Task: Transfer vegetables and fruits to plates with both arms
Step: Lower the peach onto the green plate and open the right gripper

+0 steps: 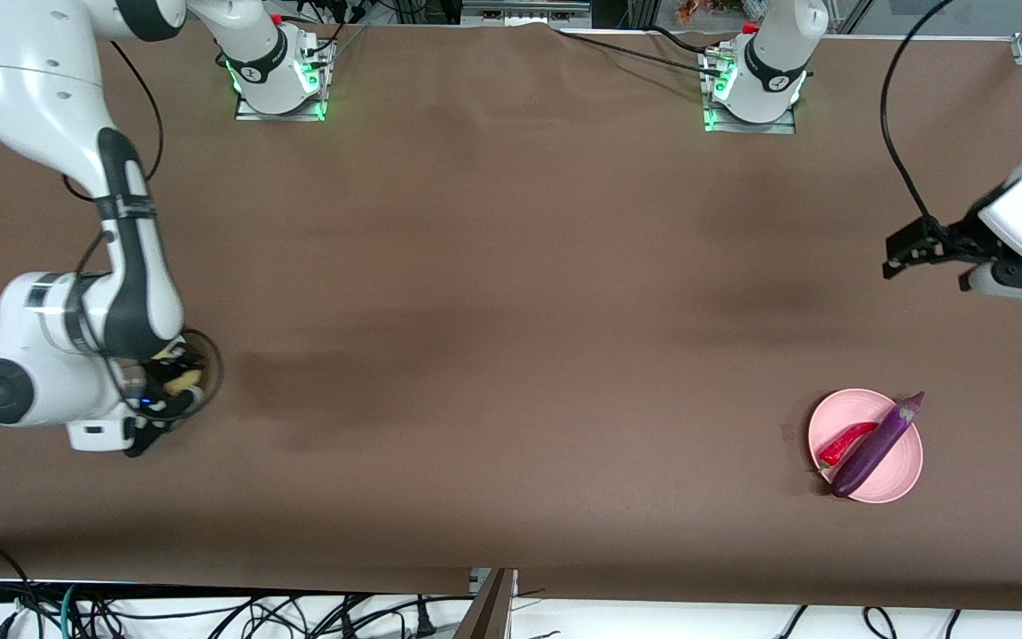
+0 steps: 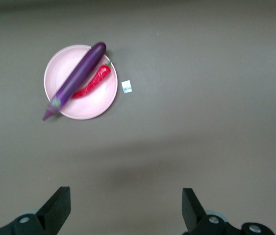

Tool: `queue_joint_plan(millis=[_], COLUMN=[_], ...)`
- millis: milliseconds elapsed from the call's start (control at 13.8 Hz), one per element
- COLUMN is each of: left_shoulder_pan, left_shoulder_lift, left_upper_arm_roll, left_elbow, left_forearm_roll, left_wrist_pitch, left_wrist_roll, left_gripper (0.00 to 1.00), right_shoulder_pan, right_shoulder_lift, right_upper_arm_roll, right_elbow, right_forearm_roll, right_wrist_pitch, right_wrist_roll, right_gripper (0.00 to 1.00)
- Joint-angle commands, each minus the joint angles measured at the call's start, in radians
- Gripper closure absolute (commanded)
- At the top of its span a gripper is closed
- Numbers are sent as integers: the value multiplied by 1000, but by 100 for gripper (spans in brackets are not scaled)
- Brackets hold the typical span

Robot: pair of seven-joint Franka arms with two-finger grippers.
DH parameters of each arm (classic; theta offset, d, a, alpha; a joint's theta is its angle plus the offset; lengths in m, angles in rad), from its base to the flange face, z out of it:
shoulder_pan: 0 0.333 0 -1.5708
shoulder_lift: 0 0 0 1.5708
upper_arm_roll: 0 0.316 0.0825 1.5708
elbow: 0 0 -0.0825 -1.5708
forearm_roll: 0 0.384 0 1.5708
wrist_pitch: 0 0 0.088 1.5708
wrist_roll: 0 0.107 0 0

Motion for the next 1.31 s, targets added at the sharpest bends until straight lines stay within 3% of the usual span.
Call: queue_joint_plan(millis=[0, 509, 582, 727, 873, 1018, 1236], left_shoulder_pan=[-14, -13, -13, -13, -11, -13, -11], left_shoulder_lift=[-54, -59, -59, -59, -57, -57, -57], left_upper_arm_roll=[-25, -28, -28, -28, -28, -28, -28], left_elbow=[-54, -45, -45, -45, -45, -42, -42], left_forearm_roll=[47, 66, 66, 66, 66, 67, 67], left_wrist_pitch=[-1, -36, -35, -36, -33, -33, -35], left_wrist_roll=[-47, -41, -41, -45, -45, -42, -39], left_gripper=[0, 0, 0, 0, 0, 0, 0], right_shoulder_pan=[-83, -113, -113, -113, -107, -108, -96], right_shoulder_lift=[-10, 65, 73, 76, 55, 24, 12], right_upper_arm_roll=[6, 11, 11, 11, 18, 26, 28], right_elbow=[-47, -64, -64, -58, -40, -20, 165], right_forearm_roll=[-15, -1, 2, 25, 30, 103, 148], right_wrist_pitch=[74, 229, 245, 245, 230, 175, -41], right_wrist_roll=[-152, -149, -147, -117, -91, -74, 56], right_gripper=[100, 100, 95, 1, 0, 0, 0])
